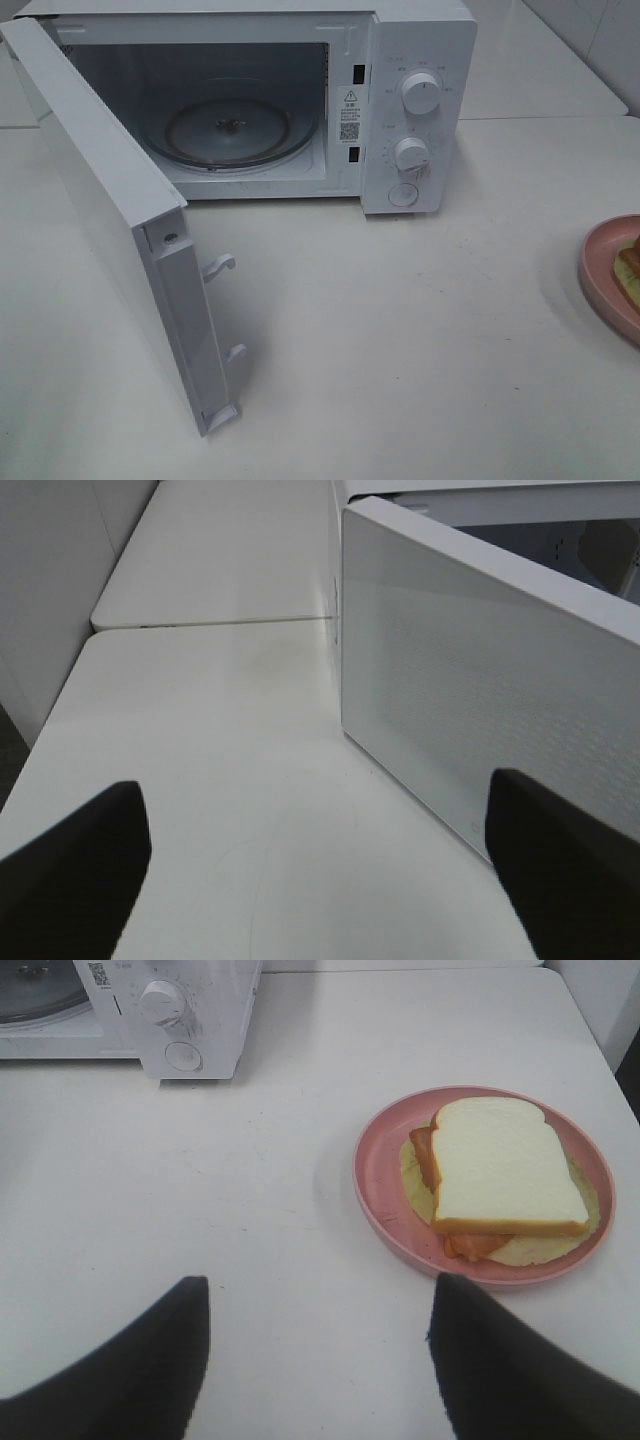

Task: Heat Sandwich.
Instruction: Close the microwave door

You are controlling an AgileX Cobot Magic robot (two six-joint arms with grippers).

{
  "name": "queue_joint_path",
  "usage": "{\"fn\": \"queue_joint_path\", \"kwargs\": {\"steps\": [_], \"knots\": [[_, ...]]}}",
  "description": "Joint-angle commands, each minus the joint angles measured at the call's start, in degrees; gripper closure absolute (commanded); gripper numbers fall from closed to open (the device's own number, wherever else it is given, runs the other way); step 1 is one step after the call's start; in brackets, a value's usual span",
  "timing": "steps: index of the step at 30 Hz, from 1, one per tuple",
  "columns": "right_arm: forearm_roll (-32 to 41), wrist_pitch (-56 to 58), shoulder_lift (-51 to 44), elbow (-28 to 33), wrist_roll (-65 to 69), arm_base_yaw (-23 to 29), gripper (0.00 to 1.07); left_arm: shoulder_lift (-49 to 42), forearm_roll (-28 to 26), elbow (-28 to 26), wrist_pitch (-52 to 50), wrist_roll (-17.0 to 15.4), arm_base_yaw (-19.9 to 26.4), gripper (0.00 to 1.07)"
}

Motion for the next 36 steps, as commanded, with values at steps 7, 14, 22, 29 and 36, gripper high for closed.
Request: {"fn": "queue_joint_path", "kwargs": {"steps": [7, 14, 22, 29, 36], "knots": [[-0.3, -0.3, -1.5, 0.1, -0.5, 0.1, 0.44, 3.7, 0.0, 4.5, -17.4, 1.0, -3.4, 0.24], [-0.3, -0.3, -1.5, 0.1, -0.5, 0.1, 0.44, 10.5, 0.0, 8.5, -33.8, 1.0, -5.6, 0.25], [-0.3, -0.3, -1.5, 0.1, -0.5, 0.1, 0.47, 18.6, 0.0, 9.2, -44.4, 0.8, -7.3, 0.25], [-0.3, -0.3, -1.5, 0.1, -0.5, 0.1, 0.48, 26.0, 0.0, 9.2, -50.0, -1.0, -7.6, 0.25], [-0.3, -0.3, -1.5, 0.1, -0.5, 0.1, 0.48, 35.3, 0.2, 9.2, -52.0, -6.4, -7.6, 0.25]]}}
